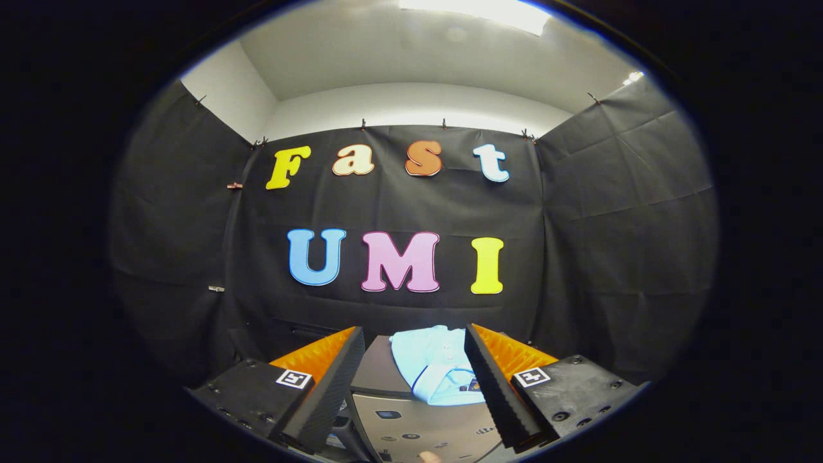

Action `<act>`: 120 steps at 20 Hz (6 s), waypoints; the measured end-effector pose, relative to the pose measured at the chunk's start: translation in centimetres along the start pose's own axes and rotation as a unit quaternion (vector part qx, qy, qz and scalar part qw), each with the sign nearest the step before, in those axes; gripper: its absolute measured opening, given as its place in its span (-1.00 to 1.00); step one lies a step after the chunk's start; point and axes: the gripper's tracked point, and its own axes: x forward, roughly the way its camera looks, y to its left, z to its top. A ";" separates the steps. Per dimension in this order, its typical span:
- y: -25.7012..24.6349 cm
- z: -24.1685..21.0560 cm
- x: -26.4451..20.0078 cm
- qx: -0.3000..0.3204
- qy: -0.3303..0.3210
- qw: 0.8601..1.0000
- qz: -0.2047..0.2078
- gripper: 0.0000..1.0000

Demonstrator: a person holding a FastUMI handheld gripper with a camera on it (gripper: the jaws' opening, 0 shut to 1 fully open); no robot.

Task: Put the clothes into the washing machine and then close the washing machine lid.

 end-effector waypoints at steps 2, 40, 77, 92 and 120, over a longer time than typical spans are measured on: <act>-0.1 0.0 0.3 -0.001 0.000 1.000 0.002 0.96; -9.9 -19.7 29.2 0.005 0.368 0.927 -0.072 1.00; 9.7 3.1 27.2 0.015 0.176 0.980 0.089 -0.90; 32.2 -9.7 28.9 0.003 0.229 0.920 0.319 -0.90; 34.7 -39.7 23.6 -0.158 0.477 0.774 0.385 -0.84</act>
